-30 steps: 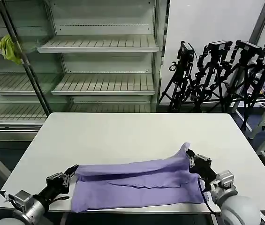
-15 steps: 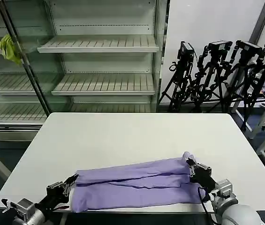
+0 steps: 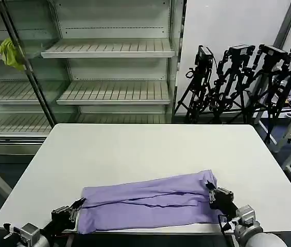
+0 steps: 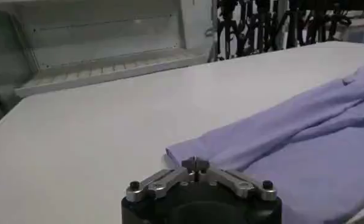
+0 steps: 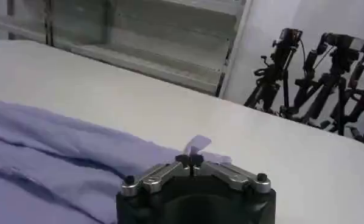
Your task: Fold and organize the clothes.
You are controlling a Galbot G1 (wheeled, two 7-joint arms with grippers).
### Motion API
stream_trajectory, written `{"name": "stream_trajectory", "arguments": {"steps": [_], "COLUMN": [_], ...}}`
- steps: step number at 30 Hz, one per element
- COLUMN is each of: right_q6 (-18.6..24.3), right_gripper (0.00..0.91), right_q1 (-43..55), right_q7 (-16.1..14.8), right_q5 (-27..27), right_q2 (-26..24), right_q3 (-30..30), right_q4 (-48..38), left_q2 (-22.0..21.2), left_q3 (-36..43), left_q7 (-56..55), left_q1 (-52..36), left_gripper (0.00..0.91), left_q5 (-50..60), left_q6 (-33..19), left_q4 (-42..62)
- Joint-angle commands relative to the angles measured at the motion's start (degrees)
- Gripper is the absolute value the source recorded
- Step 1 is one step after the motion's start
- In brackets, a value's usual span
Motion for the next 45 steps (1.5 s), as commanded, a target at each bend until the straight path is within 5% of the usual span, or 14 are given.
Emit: {"name": "stream_trajectory", "arguments": {"steps": [1, 11, 28, 38, 45], "right_q6": [-0.1, 1.6, 3.9, -2.2, -4.2], "right_gripper": [0.907, 0.907, 0.907, 0.907, 0.907], "right_q1": [-2.8, -3.9, -1.1, 3.1, 3.4], "right_q7": [0.6, 1.6, 4.8, 9.3, 9.8], "right_q5": [-1.4, -6.1, -2.1, 1.2, 1.2], "right_q2": [0.0, 1.6, 8.9, 15.2, 16.3], "right_q3": [1.4, 3.6, 12.8, 12.7, 11.6], "right_q4": [0.4, -0.2, 6.5, 10.3, 10.5], "left_q2": [0.0, -0.4, -3.8, -5.9, -7.8], "left_q3": [0.1, -0.5, -3.7, -0.1, 1.3], "left_q7": [0.0, -1.1, -5.7, -11.0, -12.6], "left_q1": [0.2, -1.6, -4.4, -4.6, -3.7], "left_gripper": [0.907, 0.907, 0.907, 0.907, 0.907], "left_q5": [0.7, 2.1, 0.4, -8.0, -12.8], "left_q6": [0.1, -1.1, -2.8, 3.9, 6.8], "left_q4": [0.5, 1.4, 1.0, 0.9, -1.3]}}
